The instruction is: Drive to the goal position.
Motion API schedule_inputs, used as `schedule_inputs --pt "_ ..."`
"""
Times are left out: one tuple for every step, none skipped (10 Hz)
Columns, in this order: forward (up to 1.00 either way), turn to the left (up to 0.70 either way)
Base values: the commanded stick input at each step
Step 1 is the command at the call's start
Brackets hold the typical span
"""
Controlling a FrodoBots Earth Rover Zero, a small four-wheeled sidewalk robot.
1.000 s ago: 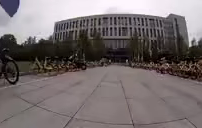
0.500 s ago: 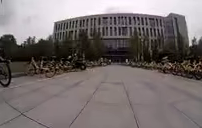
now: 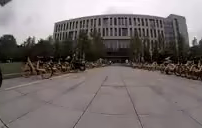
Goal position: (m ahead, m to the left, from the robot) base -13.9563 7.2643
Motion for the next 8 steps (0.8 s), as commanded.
schedule_inputs --pt "0.6 -0.13" --pt "0.6 -0.14" --pt "0.6 -0.14" --pt "0.6 -0.14" --pt "0.6 -0.14" --pt "0.6 -0.14" --pt "0.6 -0.14" --pt "0.6 -0.14"
